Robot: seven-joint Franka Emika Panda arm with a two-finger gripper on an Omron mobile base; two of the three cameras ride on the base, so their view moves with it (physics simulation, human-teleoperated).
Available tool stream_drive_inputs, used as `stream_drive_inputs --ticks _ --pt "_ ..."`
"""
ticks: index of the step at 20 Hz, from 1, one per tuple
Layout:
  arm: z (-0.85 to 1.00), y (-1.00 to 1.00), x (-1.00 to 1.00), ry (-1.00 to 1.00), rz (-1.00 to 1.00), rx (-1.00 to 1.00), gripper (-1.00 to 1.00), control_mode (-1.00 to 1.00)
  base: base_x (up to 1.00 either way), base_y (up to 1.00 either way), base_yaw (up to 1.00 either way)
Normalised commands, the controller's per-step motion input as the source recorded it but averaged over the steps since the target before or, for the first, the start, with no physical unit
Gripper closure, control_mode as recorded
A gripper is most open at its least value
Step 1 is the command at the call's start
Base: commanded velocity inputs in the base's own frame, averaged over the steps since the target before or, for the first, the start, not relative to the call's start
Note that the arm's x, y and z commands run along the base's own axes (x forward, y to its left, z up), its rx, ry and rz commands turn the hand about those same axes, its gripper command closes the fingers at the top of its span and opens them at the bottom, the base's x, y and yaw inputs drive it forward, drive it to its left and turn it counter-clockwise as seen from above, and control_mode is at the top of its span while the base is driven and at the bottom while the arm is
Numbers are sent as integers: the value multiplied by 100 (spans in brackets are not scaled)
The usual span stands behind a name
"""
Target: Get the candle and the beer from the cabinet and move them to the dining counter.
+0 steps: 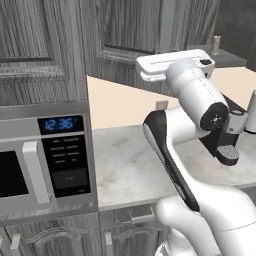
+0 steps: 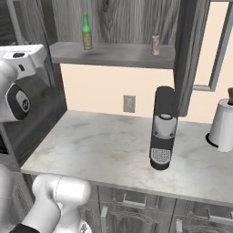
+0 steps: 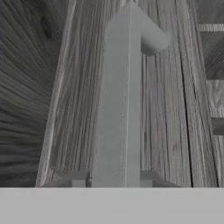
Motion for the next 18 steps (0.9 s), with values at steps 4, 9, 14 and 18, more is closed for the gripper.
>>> stream_drive_inputs --ticks 4,9,14,18 --pt "9 -17 -35 -10 0 7 -100 -100 0 0 0" --pt "32 -54 -63 -8 1 17 -100 -100 0 0 0" --pt "18 -68 -42 -2 1 20 -100 -100 0 0 0" --pt "0 -83 -7 11 3 24 -100 -100 0 0 0"
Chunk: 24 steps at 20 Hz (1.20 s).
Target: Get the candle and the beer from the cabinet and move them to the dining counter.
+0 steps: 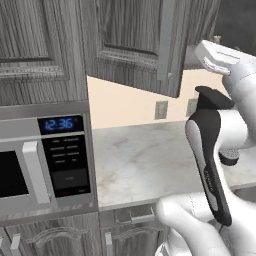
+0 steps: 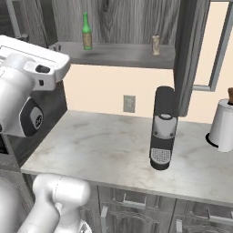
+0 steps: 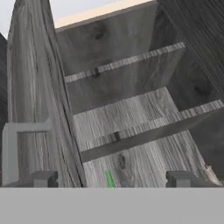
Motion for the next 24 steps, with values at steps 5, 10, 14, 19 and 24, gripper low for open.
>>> stream_drive_inputs --ticks 5,10,14,19,24 --pt "-14 -81 14 44 9 29 -100 -100 0 0 0" --pt "-41 -50 29 57 17 27 -100 -100 0 0 0" --pt "-44 -26 31 46 26 22 -100 -100 0 0 0" --pt "-47 4 37 27 16 19 -100 -100 0 0 0" --pt "-39 41 48 19 10 17 -100 -100 0 0 0"
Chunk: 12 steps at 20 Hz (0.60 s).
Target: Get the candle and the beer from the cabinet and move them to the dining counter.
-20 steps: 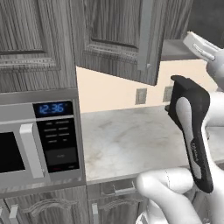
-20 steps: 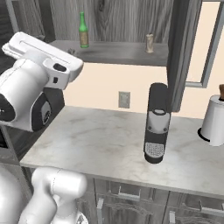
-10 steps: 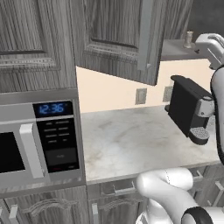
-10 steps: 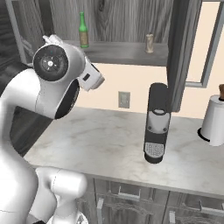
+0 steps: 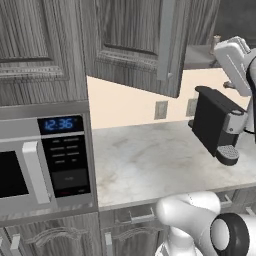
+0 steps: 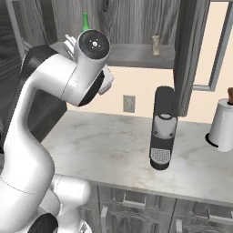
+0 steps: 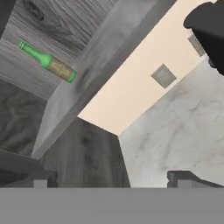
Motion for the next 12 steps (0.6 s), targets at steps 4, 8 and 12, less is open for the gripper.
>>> stream_drive_inputs --ticks 4,8,12 --pt "-25 50 44 16 10 17 -100 -100 0 0 0" --pt "-19 33 42 12 12 15 -100 -100 0 0 0" --pt "-17 31 45 8 16 15 -100 -100 0 0 0"
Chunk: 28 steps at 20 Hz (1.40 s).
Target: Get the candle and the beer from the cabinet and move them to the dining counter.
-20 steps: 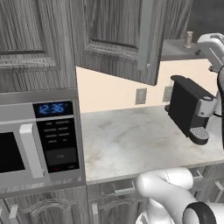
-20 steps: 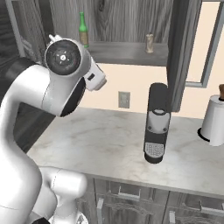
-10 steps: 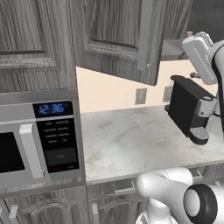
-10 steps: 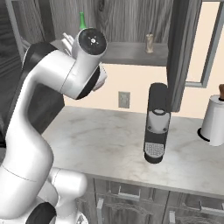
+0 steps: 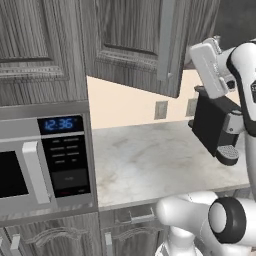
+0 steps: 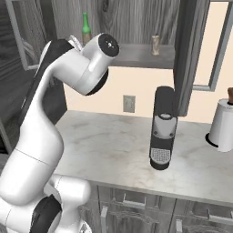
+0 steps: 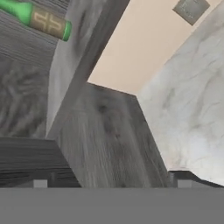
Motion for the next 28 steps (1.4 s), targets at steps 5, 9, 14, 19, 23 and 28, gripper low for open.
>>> stream_drive_inputs --ticks 5,9,14,19,23,28 --pt "-13 28 41 6 19 17 -100 -100 0 0 0" --pt "0 33 6 5 20 15 -100 -100 0 0 0" --pt "0 40 -11 5 22 11 -100 -100 0 0 0" --pt "0 43 -34 2 26 9 -100 -100 0 0 0" --pt "0 47 -49 0 25 7 -100 -100 0 0 0" --pt "0 50 -55 0 22 5 -100 -100 0 0 0"
